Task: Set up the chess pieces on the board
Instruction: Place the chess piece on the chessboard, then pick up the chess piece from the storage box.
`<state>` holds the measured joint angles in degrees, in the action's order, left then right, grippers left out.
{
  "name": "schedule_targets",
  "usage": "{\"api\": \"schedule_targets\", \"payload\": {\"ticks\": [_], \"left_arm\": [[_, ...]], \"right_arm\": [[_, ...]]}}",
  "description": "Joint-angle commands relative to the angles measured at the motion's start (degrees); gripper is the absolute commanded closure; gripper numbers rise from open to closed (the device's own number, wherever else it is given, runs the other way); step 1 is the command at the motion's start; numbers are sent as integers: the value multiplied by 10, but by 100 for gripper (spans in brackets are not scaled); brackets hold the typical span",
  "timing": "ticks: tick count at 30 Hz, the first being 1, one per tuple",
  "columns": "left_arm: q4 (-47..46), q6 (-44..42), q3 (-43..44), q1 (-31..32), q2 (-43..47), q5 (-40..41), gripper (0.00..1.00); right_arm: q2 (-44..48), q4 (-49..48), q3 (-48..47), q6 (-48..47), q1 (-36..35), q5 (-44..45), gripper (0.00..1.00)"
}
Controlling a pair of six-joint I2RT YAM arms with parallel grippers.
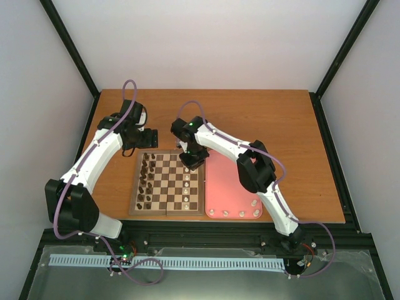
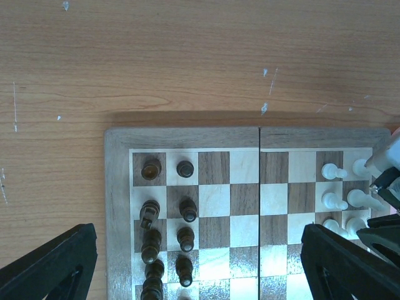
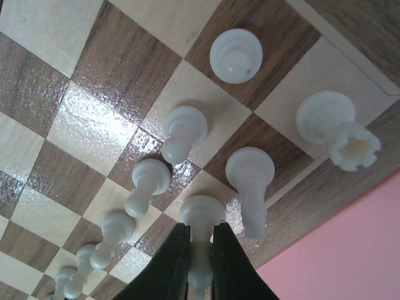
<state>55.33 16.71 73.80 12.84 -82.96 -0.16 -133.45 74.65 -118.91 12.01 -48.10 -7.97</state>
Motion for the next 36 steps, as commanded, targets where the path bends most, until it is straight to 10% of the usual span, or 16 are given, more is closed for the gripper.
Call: {"api": "schedule_targets", "payload": {"ticks": [1,27,36], "left_arm": [[-6,-4,2,-4,14,3,0],[-3,-5,8,-4,4,13,0],[2,-7,19,-4,-5,13,0]], "right_arm": [[-10,19,-16,-7,-3,12,97],[65,4,-15,-11,-3,35,67],[250,-5,185,27,6,62,52]]}}
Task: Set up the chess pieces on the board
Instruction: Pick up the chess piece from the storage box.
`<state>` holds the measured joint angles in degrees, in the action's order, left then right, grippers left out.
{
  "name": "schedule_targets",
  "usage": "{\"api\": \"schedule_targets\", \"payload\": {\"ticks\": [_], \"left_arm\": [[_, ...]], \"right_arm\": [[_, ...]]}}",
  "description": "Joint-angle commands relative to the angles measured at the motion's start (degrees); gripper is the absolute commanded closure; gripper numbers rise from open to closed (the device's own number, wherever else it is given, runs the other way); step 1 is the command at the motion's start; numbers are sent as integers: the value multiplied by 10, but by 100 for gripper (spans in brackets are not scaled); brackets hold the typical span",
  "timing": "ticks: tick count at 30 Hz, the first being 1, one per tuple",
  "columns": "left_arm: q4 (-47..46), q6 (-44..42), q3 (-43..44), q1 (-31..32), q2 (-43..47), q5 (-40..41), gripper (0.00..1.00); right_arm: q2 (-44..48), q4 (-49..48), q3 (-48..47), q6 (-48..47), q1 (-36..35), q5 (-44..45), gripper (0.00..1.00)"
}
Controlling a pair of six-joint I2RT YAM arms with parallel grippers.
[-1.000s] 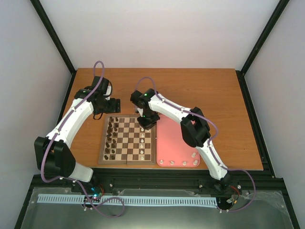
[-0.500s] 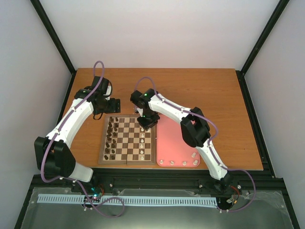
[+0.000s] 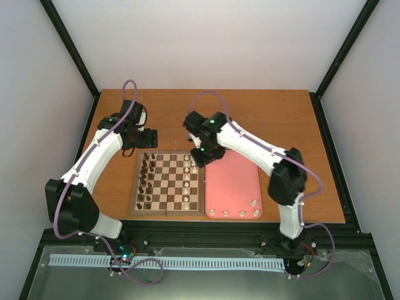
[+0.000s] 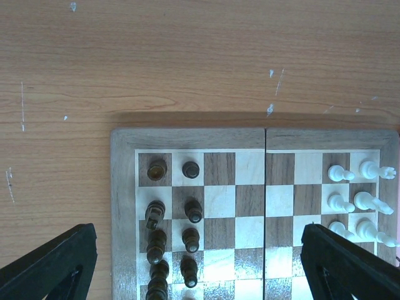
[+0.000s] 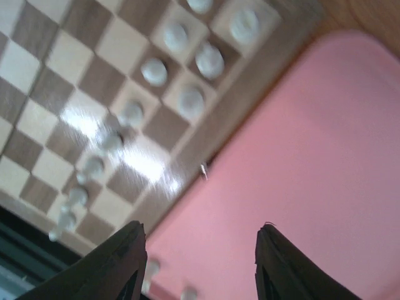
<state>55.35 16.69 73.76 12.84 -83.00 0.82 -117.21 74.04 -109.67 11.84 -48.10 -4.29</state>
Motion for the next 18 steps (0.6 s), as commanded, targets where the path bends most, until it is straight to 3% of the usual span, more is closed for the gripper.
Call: {"api": "schedule_targets", "payload": {"ticks": [1,7,18], "left_arm": [[2,-6,19,-4,-4,3,0],[2,-5,18,-4,-9,-3,0],[3,-4,23,-4,-14,-8,0]], "right_arm": [[112,-11,151,40,15,23,51],[240,-77,378,96,75,24,43],[314,-94,528,144,126,38,42]]}}
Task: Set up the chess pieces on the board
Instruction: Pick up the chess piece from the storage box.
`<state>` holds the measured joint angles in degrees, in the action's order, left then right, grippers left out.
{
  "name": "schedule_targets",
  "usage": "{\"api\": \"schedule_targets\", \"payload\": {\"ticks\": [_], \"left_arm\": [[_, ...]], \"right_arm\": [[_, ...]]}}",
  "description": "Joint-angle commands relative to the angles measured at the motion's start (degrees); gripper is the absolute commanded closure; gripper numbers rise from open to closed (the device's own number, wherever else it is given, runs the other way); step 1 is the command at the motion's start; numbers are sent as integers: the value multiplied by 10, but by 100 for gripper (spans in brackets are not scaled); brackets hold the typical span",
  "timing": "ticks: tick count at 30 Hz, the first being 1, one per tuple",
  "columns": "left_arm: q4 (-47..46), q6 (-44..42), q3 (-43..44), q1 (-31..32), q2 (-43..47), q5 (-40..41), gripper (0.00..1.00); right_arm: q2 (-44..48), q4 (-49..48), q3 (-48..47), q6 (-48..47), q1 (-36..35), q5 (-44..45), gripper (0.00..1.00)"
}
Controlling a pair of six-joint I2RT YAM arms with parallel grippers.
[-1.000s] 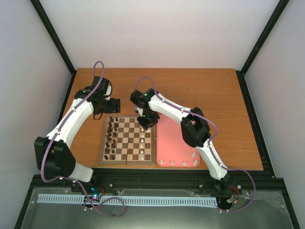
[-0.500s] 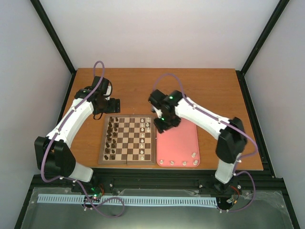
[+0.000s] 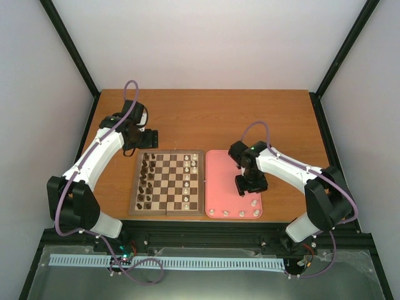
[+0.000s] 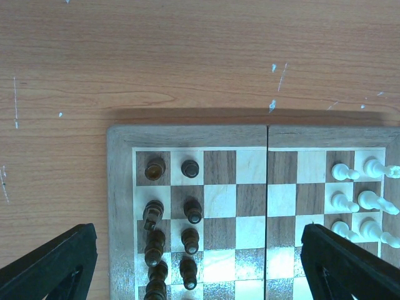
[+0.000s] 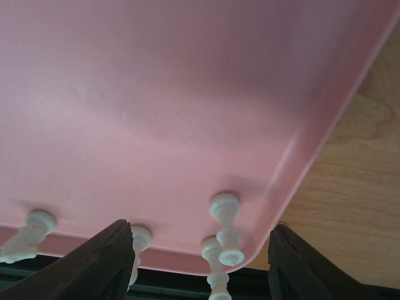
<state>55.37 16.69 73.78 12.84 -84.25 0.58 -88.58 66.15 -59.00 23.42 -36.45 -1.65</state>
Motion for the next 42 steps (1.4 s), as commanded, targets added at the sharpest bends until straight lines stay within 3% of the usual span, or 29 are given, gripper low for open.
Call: {"api": "schedule_targets", "payload": {"ticks": [1,6,13,24,32,37,42], "left_arm": [[2,-4,22,-4,-1,-6,0],[0,-4,16,-4,2,-7,0],[0,-3,13,-4,4,-14,0],[-3,-3,3,-4,18,-14,0],[-1,-3,2,-4,21,-14,0],[-2,-3,2,-4,22,-14,0],[-2,-3,4,-4,22,-12,0]], "right_arm": [[32,-11,27,34,10,15,42],[57,-19,67,50,14,-2,42],[63,-42,102,60,15,-23,56],[57,-54,125,60,16,-9,61],[39,-57,123,59,18,7,79],[33,-54,108,54,19,25,97],[28,-21,32,41,16,40,97]]}}
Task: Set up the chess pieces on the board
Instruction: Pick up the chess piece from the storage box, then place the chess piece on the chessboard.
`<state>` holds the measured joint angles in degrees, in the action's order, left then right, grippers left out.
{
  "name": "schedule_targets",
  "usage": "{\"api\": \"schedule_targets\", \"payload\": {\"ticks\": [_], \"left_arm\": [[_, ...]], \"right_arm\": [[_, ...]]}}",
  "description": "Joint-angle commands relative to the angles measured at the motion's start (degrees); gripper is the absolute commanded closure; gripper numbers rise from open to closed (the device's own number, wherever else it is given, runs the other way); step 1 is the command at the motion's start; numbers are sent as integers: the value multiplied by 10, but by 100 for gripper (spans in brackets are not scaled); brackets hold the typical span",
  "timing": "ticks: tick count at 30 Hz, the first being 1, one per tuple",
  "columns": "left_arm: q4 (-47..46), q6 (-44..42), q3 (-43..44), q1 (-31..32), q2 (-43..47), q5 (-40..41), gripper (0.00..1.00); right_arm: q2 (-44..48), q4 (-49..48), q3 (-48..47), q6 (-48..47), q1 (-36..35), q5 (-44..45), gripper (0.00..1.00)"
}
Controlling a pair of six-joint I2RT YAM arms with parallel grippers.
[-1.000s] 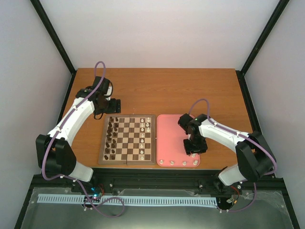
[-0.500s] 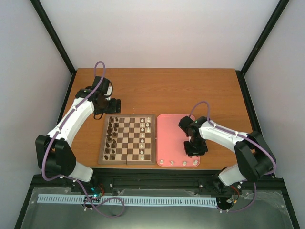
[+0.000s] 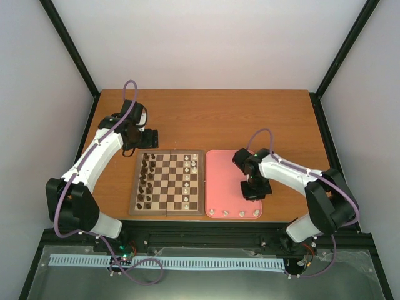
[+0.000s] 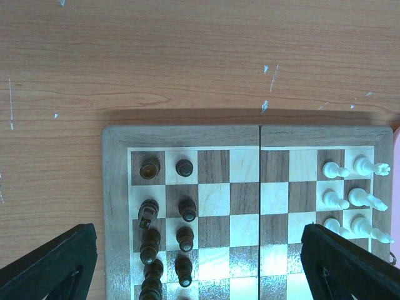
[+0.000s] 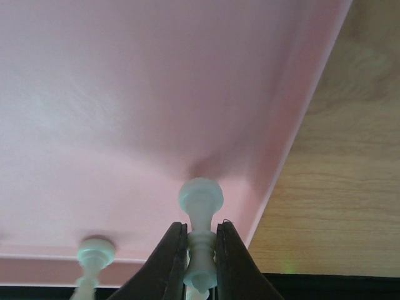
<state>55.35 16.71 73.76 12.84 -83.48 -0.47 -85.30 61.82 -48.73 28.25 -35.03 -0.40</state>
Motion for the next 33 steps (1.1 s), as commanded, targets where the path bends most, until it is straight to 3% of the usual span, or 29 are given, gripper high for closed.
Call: {"api": "schedule_targets", "payload": {"ticks": [1,14,23,33], "left_arm": [[-1,-3,5,-4,14,-2,0],[-1,-3,9,-4,8,-3,0],[-3,-4,11,-4,5,2,0],[-3,-4,17,-4,-5,3,0]], "right_arm": [[-9,33,-100,-11,0,26,97],[-253,84,-451,-59,-135,-56,97],[-353,96,-559,-82,-159,-75,97],[-411,126,-618,-108,-159,-84,97]]}}
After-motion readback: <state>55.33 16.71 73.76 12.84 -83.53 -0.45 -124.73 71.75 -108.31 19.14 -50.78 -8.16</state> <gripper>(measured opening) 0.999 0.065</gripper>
